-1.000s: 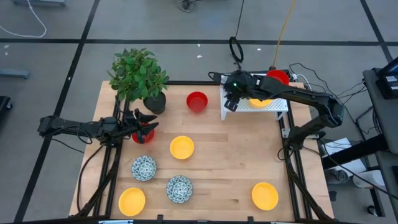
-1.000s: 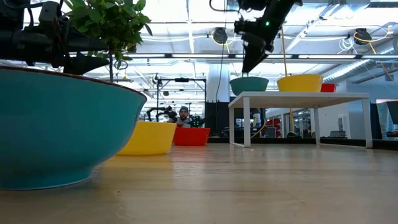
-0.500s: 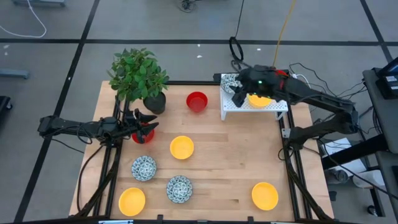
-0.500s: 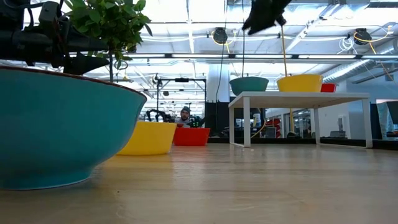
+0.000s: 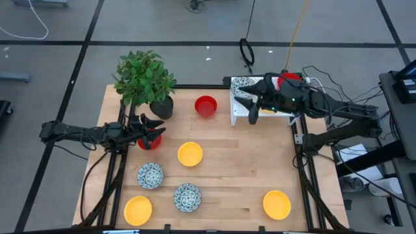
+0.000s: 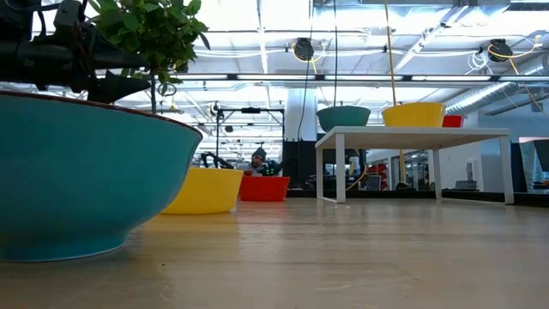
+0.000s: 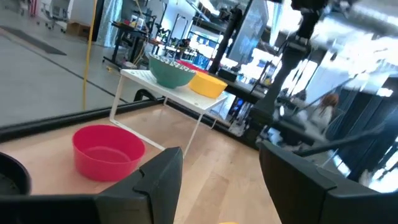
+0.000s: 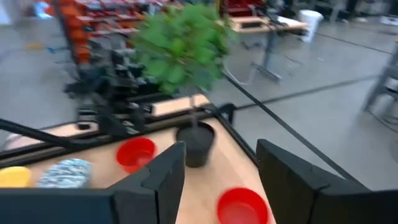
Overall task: Pick & Place Mini bowls
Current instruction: Stack the red bowl on the red bowl on the shelf
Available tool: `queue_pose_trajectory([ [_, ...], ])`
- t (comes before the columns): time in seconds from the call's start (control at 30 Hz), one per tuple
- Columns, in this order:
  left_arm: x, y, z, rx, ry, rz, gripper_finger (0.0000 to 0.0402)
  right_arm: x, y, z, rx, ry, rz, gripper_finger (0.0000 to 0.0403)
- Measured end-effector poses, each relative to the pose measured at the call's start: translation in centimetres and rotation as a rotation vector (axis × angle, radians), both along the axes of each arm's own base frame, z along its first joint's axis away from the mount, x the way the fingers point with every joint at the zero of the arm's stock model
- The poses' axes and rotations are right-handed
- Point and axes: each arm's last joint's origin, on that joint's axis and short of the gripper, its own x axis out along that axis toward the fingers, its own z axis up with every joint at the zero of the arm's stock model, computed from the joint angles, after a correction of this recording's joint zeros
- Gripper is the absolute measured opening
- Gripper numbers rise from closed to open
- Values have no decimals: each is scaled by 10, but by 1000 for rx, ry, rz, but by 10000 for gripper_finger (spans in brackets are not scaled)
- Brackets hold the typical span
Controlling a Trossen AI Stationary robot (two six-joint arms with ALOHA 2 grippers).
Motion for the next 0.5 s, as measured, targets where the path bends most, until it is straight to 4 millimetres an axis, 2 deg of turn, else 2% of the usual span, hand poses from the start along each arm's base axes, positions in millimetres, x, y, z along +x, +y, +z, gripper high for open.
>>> queue_pose_trajectory([
  [0.23,-2,0,14,-107,-180,-14,218,2,25,1,29,-15,101,183],
  [0.5,-6,0,28,-180,-351,-72,218,1,38,1,49,-21,152,183],
])
